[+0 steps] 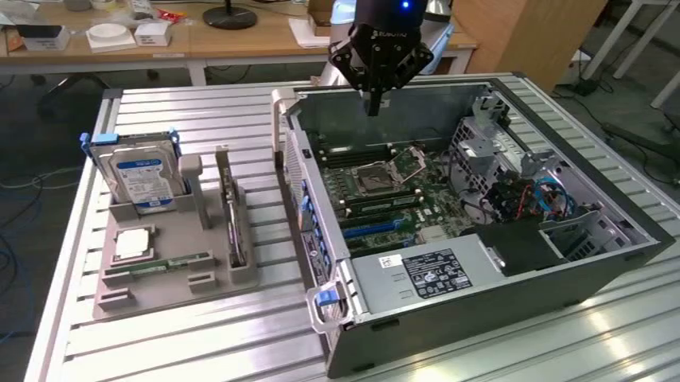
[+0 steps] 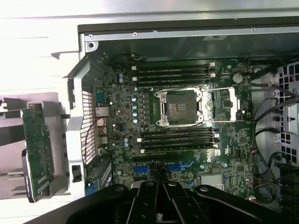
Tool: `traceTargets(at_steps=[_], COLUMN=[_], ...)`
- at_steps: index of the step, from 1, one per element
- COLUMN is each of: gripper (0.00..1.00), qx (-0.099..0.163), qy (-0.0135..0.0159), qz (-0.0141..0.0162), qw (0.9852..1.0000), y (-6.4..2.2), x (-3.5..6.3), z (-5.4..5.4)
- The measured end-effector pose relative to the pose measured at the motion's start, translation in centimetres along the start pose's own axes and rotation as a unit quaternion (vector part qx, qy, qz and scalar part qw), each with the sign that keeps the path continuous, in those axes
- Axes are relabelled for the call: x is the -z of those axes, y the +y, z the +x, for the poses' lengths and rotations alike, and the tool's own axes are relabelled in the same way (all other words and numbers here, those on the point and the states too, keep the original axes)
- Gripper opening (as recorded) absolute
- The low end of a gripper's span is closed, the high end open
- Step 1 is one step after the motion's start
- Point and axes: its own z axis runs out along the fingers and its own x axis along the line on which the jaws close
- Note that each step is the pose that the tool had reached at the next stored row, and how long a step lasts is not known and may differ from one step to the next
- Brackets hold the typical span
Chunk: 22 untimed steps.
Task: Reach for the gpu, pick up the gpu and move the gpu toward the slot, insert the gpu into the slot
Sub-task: 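Reach for the gpu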
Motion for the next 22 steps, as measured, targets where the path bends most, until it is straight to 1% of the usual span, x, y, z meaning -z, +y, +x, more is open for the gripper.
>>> traceTargets(at_steps=[2, 11, 22], gripper=[0.1, 0.1, 0.1], qx=[0.0, 0.0, 0.0], qy=[0.0, 0.0001, 0.0001], qz=[0.0, 0.0001, 0.0001], qw=[1.0, 1.0, 1.0], y=[-0.02, -0.14, -0.28], x=[0.01, 0.06, 0.1], z=[0.2, 1.9, 3.8])
